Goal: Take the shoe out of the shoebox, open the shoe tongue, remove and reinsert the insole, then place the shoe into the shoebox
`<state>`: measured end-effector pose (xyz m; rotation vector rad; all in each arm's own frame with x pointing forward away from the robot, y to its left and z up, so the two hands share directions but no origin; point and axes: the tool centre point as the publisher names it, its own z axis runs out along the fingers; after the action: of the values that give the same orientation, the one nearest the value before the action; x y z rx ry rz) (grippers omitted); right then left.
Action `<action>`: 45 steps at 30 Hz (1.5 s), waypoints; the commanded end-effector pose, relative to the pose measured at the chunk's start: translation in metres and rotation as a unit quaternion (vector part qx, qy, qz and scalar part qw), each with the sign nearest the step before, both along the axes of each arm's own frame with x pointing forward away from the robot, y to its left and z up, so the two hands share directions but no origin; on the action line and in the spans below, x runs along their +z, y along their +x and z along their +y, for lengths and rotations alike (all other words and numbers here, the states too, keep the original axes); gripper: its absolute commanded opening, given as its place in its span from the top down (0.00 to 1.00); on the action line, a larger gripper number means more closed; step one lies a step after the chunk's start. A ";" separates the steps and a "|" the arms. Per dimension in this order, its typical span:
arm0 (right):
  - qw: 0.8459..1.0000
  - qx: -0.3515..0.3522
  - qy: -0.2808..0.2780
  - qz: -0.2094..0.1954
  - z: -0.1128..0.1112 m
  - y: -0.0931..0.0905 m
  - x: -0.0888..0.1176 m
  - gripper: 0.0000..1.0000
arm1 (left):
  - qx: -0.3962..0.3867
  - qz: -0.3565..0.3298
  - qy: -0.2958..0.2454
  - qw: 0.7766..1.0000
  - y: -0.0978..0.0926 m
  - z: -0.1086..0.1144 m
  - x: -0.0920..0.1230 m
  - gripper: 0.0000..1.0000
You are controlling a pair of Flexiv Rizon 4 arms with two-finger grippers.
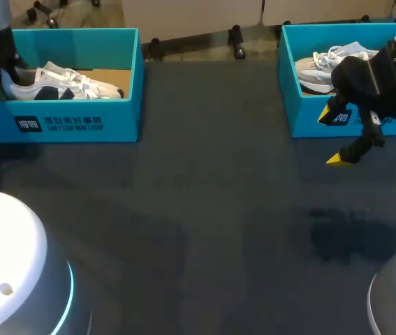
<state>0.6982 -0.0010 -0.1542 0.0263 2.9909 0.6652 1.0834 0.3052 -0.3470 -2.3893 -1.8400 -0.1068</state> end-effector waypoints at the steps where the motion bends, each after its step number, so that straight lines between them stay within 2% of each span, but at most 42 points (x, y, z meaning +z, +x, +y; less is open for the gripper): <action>1: 1.000 0.000 -0.002 0.001 0.001 0.002 -0.001 0.00 | 0.001 0.005 -0.001 1.000 0.004 -0.001 -0.007 1.00; 13: 1.000 0.000 -0.002 0.001 0.001 0.002 -0.001 0.00 | 0.002 0.022 0.016 1.000 0.005 -0.001 -0.030 1.00; 22: 1.000 0.000 -0.002 0.001 0.001 0.002 -0.001 0.00 | 0.014 0.028 0.018 0.999 0.005 0.001 -0.037 1.00; 23: 1.000 0.000 -0.002 0.001 0.001 0.002 -0.001 0.00 | 0.015 0.029 0.018 0.999 0.004 0.002 -0.038 0.96; 24: 1.000 0.000 -0.002 0.001 0.001 0.002 -0.001 0.00 | 0.015 0.029 0.019 0.999 0.004 0.002 -0.038 0.82; 27: 1.000 0.000 -0.002 0.001 0.001 0.002 -0.001 0.00 | 0.015 0.031 0.019 0.999 0.003 0.003 -0.039 0.65; 28: 1.000 0.000 -0.002 0.001 0.001 0.002 -0.001 0.00 | 0.015 0.032 0.019 0.999 0.002 0.003 -0.037 0.60; 31: 1.000 0.000 -0.002 0.001 0.001 0.002 -0.001 0.00 | 0.017 0.033 0.015 0.999 0.002 0.002 -0.031 0.55; 32: 1.000 0.000 -0.002 0.001 0.001 0.002 -0.001 0.00 | 0.018 0.033 0.013 0.999 0.002 0.001 -0.029 0.51; 33: 1.000 0.000 -0.002 0.001 0.001 0.002 -0.001 0.00 | 0.017 0.032 0.011 0.999 0.002 0.000 -0.027 0.42; 34: 1.000 0.000 -0.002 0.001 0.001 0.002 -0.001 0.00 | 0.016 0.032 0.009 0.999 0.002 -0.001 -0.025 0.39; 36: 1.000 0.000 -0.002 0.001 0.001 0.002 -0.001 0.00 | 0.013 0.033 0.006 0.999 0.002 -0.003 -0.020 0.36; 40: 1.000 0.000 -0.002 0.001 0.001 0.002 -0.001 0.00 | 0.010 0.025 -0.005 1.000 0.002 -0.009 -0.009 0.44; 45: 1.000 0.000 -0.002 0.001 0.001 0.002 -0.001 0.00 | 0.007 0.020 -0.016 1.000 0.002 -0.019 0.008 0.43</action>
<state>0.6982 -0.0010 -0.1542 0.0262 2.9909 0.6652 1.0914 0.2875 -0.3505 -2.3778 -1.8567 -0.0160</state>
